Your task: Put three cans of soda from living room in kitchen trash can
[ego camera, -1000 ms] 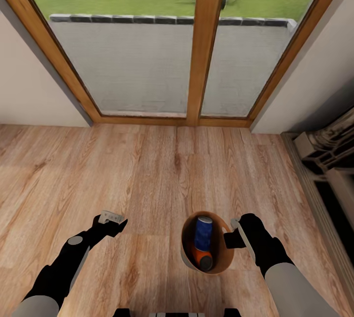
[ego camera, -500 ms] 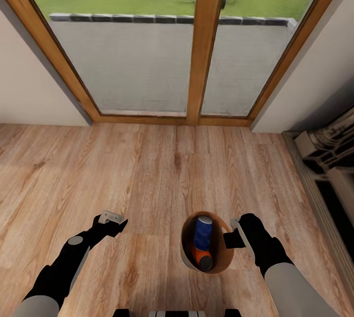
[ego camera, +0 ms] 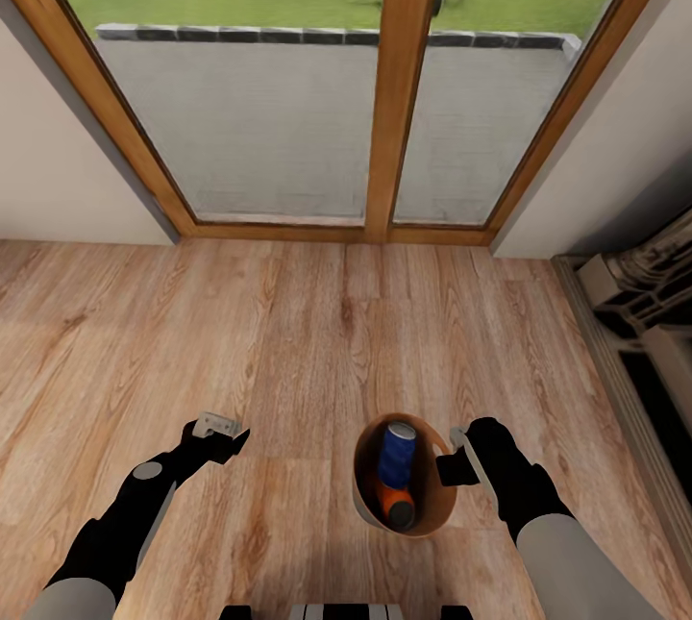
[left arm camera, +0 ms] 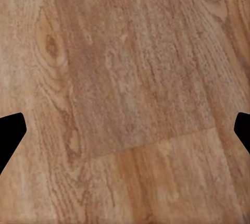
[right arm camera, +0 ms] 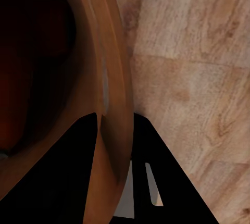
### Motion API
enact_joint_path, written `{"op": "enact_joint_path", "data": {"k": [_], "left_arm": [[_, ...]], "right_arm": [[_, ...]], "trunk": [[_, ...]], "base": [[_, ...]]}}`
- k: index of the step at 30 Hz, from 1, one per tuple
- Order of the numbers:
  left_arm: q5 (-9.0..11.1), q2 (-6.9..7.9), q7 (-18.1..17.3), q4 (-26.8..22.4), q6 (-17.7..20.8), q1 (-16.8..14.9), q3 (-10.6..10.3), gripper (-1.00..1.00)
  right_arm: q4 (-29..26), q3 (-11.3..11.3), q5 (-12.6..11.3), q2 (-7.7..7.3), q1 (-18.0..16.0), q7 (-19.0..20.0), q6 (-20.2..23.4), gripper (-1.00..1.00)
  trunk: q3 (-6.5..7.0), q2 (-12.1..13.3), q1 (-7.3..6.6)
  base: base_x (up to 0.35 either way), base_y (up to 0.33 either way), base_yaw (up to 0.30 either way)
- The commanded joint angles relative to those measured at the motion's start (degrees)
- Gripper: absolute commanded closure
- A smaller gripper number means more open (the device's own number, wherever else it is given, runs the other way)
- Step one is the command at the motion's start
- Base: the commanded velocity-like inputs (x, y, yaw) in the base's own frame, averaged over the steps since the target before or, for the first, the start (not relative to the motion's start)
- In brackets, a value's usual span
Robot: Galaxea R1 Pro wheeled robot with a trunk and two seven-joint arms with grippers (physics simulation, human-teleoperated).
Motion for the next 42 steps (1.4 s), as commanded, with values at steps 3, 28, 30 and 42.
{"op": "enact_joint_path", "data": {"k": [3, 28, 30, 42], "left_arm": [[0.00, 0.00, 0.00, 0.00, -0.06, 0.00, 0.00, -1.00], [-0.36, 0.00, 0.00, 0.09, -0.73, 0.00, -0.08, -1.00], [-0.36, 0.00, 0.00, 0.09, -0.73, 0.00, -0.09, -1.00], [-0.36, 0.00, 0.00, 0.09, -0.73, 0.00, -0.09, -1.00]], "right_arm": [[0.01, -0.01, -1.33, 0.02, -0.01, 0.30, 0.07, 1.00], [0.97, 0.09, -1.28, 0.19, -0.01, 0.30, 0.06, 1.00], [0.97, 0.08, -1.27, 0.19, -0.01, 0.30, 0.06, 1.00], [0.97, 0.08, -1.26, 0.24, -0.01, 0.30, 0.06, 1.00]], "trunk": [[0.00, 0.00, 0.00], [-1.43, -3.21, 1.75], [-1.43, -3.21, 1.75], [-1.43, -3.21, 1.75]], "base": [[0.000, 0.000, 0.000], [0.000, 0.000, 0.000], [0.000, 0.000, 0.000], [0.000, 0.000, 0.000]]}}
